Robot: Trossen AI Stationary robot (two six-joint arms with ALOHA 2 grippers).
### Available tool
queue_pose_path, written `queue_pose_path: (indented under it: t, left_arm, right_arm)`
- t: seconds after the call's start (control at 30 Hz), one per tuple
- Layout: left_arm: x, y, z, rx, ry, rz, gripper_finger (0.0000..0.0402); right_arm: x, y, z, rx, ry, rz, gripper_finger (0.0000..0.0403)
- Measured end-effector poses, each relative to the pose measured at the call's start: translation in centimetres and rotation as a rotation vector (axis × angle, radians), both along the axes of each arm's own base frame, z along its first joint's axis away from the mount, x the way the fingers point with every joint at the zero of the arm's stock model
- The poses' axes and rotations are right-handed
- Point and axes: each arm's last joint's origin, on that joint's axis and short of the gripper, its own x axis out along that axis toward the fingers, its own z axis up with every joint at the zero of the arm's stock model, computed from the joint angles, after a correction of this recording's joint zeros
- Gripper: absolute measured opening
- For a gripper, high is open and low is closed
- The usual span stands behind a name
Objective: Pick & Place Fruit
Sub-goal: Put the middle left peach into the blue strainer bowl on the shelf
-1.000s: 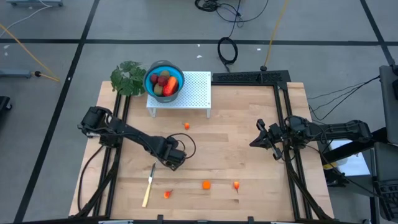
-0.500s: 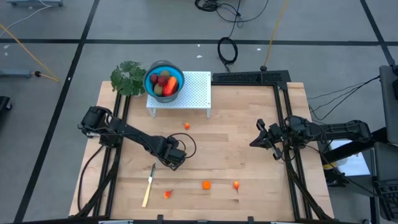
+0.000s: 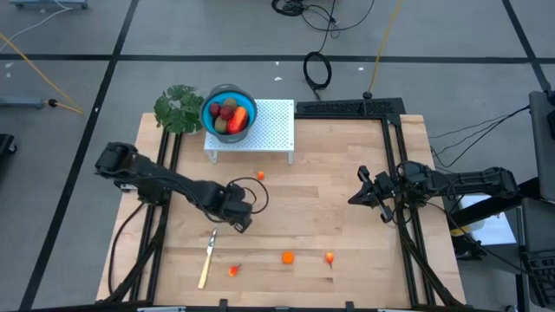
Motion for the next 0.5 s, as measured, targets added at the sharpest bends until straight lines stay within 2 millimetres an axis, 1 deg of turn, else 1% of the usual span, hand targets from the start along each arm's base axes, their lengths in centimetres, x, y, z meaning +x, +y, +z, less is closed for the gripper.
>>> queue_pose_path:
  t: [0.2, 0.3, 0.43, 0.5]
  left_arm:
    - [-0.4, 0.2, 5.1, 0.018, -0.360, 0.015, 0.0101]
    - [-0.6, 0.5, 7.5, 0.062, -0.540, 0.009, 0.0101]
    - [-0.7, 0.8, 10.1, 0.130, -0.733, -0.018, 0.0101]
    - [-0.8, 0.9, 11.0, 0.158, -0.802, -0.036, 0.0101]
  right_arm:
    - [0.0, 0.0, 0.0, 0.000, 0.000, 0.000, 0.0000]
    - [0.0, 0.0, 0.0, 0.000, 0.000, 0.000, 0.0000]
    - [0.0, 0.0, 0.0, 0.000, 0.001, 0.000, 0.0000]
    - [0.0, 0.0, 0.0, 0.000, 0.000, 0.000, 0.0000]
